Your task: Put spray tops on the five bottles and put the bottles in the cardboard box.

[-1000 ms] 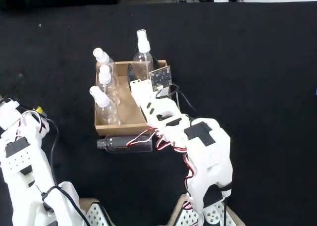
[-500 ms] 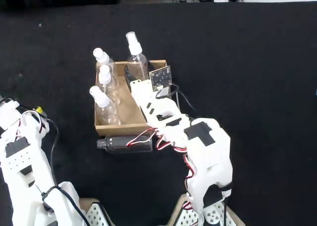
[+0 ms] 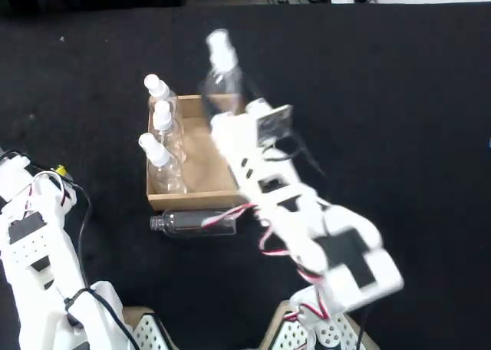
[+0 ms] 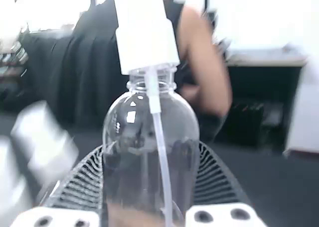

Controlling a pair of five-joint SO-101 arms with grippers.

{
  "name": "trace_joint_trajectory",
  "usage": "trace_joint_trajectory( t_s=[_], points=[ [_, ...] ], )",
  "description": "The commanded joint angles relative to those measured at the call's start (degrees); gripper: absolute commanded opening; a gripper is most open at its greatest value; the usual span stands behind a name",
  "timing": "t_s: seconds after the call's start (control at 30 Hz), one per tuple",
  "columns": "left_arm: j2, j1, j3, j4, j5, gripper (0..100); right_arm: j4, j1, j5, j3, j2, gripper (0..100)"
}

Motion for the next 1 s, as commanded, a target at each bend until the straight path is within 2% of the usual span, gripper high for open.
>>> trace_joint_trajectory(
  t_s=[0.0,0.13,0.3,0.43,0.5,0.67,0.83,0.97],
  points=[
    [-1.76,-0.66,-0.84,-1.05,0.44,20,17.32,11.43,0.00,-2.42,-20.88,5.4],
    [-1.76,-0.66,-0.84,-1.05,0.44,20,31.82,26.73,0.00,-5.93,-29.93,5.4],
    [-1.76,-0.57,-0.84,-1.05,0.44,20,32.97,44.75,0.00,-6.20,-27.38,5.1],
    [-1.76,-0.57,-0.84,-1.14,0.44,20,32.35,53.89,-0.35,-6.81,-19.21,5.1],
    [-1.76,-0.57,-0.84,-1.14,0.44,20,27.78,57.14,-0.09,-6.99,-14.73,5.0],
    [-1.67,-0.57,-0.84,-1.14,0.44,20,7.30,61.98,0.00,-6.90,-1.01,5.1],
    [-1.67,-0.57,-0.84,-1.05,0.44,20,-13.10,62.33,1.93,-8.22,15.87,5.2],
    [-1.67,-0.57,-0.84,-0.97,0.44,20,-23.47,62.33,6.15,-11.56,27.91,5.0]
  ],
)
